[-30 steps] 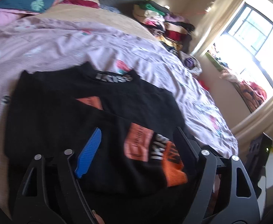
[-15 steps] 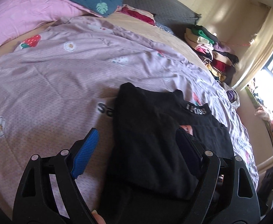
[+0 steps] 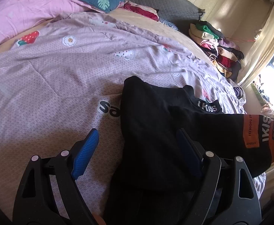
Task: Fold small clothes
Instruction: 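Grasp the folded sleeve's orange cuff with the right tool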
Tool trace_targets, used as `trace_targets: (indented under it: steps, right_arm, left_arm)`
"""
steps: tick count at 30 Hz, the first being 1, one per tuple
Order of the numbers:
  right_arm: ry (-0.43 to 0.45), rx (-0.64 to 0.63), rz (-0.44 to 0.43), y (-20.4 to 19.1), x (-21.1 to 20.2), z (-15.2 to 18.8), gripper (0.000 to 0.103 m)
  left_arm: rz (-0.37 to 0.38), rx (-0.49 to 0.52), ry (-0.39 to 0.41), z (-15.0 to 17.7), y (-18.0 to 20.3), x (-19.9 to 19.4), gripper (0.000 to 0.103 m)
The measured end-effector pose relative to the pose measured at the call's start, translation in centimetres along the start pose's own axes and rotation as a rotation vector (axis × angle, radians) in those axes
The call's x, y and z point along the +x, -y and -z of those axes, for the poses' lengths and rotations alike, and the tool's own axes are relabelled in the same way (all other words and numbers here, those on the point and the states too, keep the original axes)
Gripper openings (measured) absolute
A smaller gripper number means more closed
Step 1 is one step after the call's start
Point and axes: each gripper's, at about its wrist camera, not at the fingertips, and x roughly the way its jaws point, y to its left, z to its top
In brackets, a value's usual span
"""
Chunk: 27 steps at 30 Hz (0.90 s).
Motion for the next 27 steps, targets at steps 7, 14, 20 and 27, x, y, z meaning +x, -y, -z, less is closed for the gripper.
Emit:
trace_targets:
  steps: [7,14,20,27]
  right_arm:
    - [-0.086,0.052,0.065,1.9,3.4,3.1,0.007]
    - [-0.086,0.068,0.101,2.2,3.7,4.3,0.007]
    - [-0.087,0.087,0.127,2.8,3.7,4.8,0.007]
    - [-0.193,0.151,0.177,4.1,5.6,6.4,0.008]
  left_arm:
    - [0.012,0.046,0.043,-0.1,1.3,-0.5,0.076]
    - [0.084,0.154,0.000,0.3,4.6,0.6,0.047]
    - [0.017,0.181,-0.094,1.5,4.6,2.7,0.046]
    - [0.005,0.194,-0.101,1.8,4.3,2.8,0.046]
